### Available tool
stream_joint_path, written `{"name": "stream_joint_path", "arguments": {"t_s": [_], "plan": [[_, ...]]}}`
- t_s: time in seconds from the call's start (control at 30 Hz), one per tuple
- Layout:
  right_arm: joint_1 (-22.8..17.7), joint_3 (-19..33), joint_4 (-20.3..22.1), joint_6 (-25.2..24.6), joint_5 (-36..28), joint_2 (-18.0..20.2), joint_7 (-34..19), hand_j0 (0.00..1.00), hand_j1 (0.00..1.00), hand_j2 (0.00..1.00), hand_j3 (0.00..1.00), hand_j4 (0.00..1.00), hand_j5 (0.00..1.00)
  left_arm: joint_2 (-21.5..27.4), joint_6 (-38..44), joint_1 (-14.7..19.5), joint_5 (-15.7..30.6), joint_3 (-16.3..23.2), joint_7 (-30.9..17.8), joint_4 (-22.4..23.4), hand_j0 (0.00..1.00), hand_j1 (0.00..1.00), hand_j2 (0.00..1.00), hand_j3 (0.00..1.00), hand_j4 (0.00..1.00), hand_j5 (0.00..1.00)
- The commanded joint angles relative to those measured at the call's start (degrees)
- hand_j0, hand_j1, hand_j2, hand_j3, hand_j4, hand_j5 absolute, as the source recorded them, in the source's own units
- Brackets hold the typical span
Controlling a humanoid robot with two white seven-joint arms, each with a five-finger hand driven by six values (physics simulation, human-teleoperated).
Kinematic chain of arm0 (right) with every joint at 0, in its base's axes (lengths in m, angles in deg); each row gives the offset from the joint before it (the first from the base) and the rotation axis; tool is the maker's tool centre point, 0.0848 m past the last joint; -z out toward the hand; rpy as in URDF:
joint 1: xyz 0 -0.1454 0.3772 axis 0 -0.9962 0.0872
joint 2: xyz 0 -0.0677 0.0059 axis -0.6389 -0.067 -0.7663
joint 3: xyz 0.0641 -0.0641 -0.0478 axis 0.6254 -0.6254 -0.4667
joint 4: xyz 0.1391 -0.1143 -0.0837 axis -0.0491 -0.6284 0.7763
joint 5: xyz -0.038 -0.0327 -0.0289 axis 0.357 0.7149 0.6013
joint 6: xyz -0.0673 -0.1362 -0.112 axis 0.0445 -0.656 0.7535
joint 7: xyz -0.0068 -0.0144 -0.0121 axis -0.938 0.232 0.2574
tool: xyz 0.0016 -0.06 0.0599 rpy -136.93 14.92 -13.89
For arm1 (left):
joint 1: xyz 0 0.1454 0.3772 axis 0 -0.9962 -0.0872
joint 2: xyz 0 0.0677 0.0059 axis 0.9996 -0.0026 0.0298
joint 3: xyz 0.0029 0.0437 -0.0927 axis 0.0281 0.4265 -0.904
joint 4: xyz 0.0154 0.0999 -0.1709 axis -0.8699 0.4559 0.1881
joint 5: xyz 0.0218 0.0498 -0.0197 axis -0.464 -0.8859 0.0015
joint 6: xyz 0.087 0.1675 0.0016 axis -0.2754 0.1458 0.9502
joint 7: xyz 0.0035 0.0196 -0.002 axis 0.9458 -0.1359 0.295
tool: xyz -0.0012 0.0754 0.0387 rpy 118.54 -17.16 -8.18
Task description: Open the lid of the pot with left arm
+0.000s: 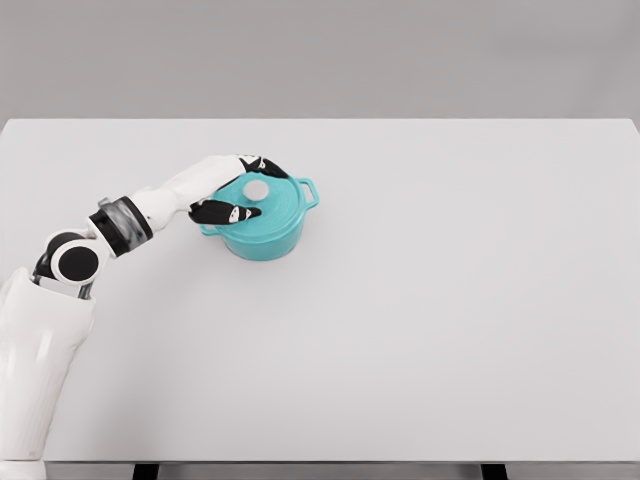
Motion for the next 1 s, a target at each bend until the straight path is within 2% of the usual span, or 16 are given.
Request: {"name": "stream_joint_path", "arguments": {"t_s": [0.0,0.37,0.53,0.83,0.97], "plan": [[0.00,0.00,-0.01,0.03,-0.03,0.00,0.00,1.00,1.00,1.00,1.00,1.00,1.00,-0.02,0.10,0.00,0.37,0.00,0.03,0.14,0.70,0.70,0.70,0.70,0.70,0.70],[0.00,0.00,-0.01,0.03,-0.03,0.00,0.00,1.00,1.00,1.00,1.00,1.00,1.00,-0.19,0.10,0.00,0.37,0.00,0.03,0.14,0.64,0.64,0.64,0.64,0.64,0.64],[0.00,0.00,-0.01,-0.05,-0.03,0.00,0.00,1.00,1.00,1.00,1.00,1.00,1.00,-0.19,0.10,0.00,0.37,0.00,0.03,0.14,0.55,0.55,0.55,0.55,0.55,0.55],[0.00,0.00,-0.01,-0.05,-0.03,0.00,0.00,1.00,1.00,1.00,1.00,1.00,1.00,-0.19,0.19,-0.09,0.37,-0.09,0.03,0.05,0.51,0.51,0.51,0.51,0.51,0.51],[0.00,0.00,-0.01,0.03,-0.03,0.00,0.00,1.00,1.00,1.00,1.00,1.00,1.00,-0.10,0.36,-0.09,0.37,-0.09,0.03,-0.30,0.47,0.47,0.47,0.47,0.47,0.47]]}}
